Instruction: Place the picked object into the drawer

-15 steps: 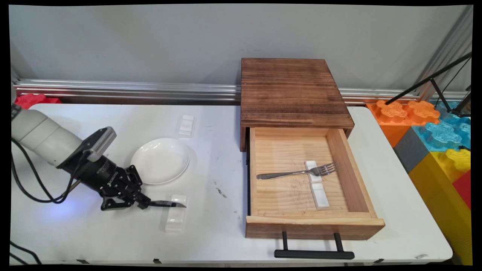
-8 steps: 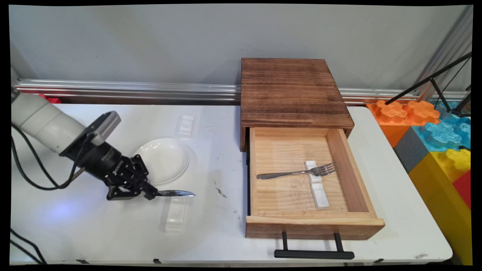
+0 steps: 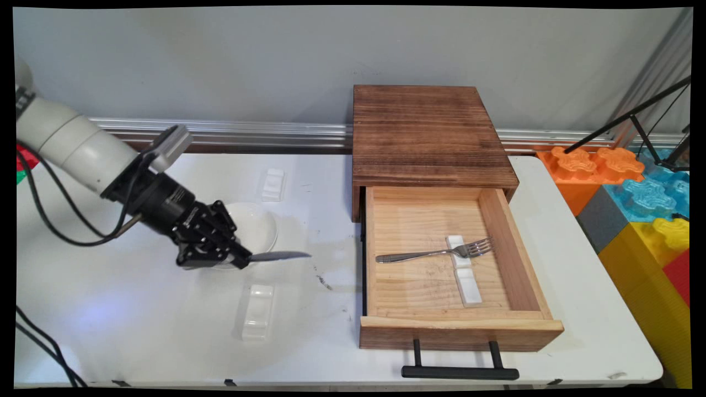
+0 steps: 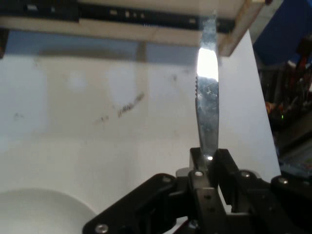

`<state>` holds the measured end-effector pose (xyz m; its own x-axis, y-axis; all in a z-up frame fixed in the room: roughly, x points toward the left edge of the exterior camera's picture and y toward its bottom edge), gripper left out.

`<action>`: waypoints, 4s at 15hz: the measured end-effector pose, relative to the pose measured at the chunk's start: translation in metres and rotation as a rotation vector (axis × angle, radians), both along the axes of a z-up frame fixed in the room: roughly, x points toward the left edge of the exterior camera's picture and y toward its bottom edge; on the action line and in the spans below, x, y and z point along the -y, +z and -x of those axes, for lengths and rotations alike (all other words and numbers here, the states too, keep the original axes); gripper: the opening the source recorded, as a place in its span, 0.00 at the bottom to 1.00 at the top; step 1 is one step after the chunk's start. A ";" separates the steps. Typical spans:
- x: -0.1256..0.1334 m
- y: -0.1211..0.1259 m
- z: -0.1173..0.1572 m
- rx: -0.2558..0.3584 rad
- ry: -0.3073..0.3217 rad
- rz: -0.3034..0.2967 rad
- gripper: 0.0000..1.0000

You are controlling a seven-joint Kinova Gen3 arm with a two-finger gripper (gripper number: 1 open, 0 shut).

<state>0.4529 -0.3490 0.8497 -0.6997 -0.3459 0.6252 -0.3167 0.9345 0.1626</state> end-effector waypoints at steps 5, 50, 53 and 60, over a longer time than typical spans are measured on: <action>0.016 0.029 0.033 -0.036 0.028 -0.014 0.00; 0.101 -0.007 0.307 -0.090 0.080 0.011 0.00; 0.103 -0.028 0.312 -0.082 0.080 0.016 0.00; 0.107 -0.060 0.318 -0.069 0.080 0.026 0.00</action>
<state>0.1352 -0.4558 0.7893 -0.6255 -0.3819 0.6803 -0.3795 0.9108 0.1623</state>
